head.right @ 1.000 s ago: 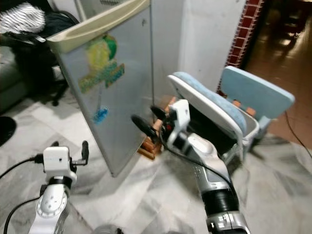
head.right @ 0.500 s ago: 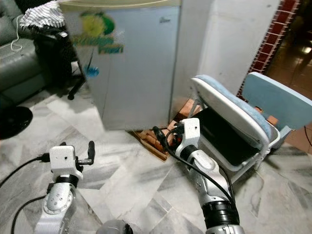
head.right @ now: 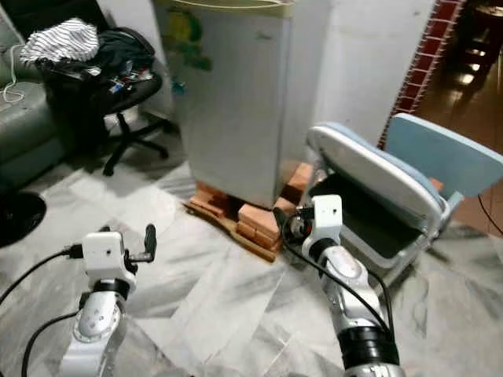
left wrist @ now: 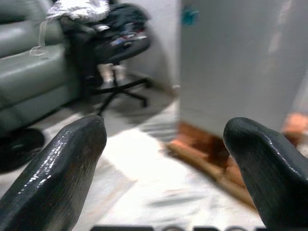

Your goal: Restocking fridge

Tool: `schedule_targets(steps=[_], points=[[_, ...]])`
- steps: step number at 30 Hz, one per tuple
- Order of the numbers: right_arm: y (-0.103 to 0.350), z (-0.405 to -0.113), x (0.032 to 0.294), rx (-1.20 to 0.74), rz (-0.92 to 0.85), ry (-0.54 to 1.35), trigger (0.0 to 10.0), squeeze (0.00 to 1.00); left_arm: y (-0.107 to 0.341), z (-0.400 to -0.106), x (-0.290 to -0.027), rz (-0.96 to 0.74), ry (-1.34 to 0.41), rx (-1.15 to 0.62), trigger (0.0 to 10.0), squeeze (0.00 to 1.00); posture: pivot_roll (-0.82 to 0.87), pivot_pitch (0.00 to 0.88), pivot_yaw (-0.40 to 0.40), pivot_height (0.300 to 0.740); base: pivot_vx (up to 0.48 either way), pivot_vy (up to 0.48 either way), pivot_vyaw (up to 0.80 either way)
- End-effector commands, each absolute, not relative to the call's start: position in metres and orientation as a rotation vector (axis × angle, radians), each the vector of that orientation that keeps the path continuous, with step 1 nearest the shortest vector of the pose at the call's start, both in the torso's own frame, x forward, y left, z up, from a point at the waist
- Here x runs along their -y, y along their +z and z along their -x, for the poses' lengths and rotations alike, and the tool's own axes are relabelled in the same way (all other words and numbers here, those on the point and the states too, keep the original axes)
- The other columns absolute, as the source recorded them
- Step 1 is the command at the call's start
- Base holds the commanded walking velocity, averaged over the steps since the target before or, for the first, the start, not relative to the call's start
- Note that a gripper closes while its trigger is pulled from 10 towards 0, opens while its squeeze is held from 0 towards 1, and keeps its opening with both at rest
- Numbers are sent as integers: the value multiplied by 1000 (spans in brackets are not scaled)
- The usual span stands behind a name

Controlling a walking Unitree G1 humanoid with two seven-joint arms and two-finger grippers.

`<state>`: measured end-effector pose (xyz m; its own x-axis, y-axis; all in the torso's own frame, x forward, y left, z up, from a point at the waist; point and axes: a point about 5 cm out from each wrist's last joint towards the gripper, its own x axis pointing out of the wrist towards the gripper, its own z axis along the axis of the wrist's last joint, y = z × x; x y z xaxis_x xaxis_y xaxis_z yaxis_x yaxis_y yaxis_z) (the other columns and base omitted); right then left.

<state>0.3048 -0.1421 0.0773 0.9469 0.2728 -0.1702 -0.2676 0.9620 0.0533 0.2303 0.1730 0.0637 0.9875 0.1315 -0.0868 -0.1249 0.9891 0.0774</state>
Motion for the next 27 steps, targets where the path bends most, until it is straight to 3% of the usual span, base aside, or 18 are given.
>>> schedule_targets(steps=[1, 13, 18, 27], points=[[78, -306, 153, -156, 8, 233, 10000, 0, 65, -233, -166, -59, 100, -81, 10000, 0, 1, 13, 38, 740, 0, 480, 0], [82, -300, 157, -103, 61, 193, 10000, 0, 66, -247, -164, -77, 50, -94, 10000, 0, -72, 15, 87, 740, 0, 480, 0], [81, -293, 164, -66, 61, 151, 10000, 0, 63, -251, -150, -58, 3, -106, 10000, 0, -100, 20, 109, 740, 0, 480, 0], [82, -305, 157, -78, 93, 198, 10000, 0, 61, -251, -156, -52, 64, -108, 10000, 0, -33, 19, 19, 740, 0, 480, 0]])
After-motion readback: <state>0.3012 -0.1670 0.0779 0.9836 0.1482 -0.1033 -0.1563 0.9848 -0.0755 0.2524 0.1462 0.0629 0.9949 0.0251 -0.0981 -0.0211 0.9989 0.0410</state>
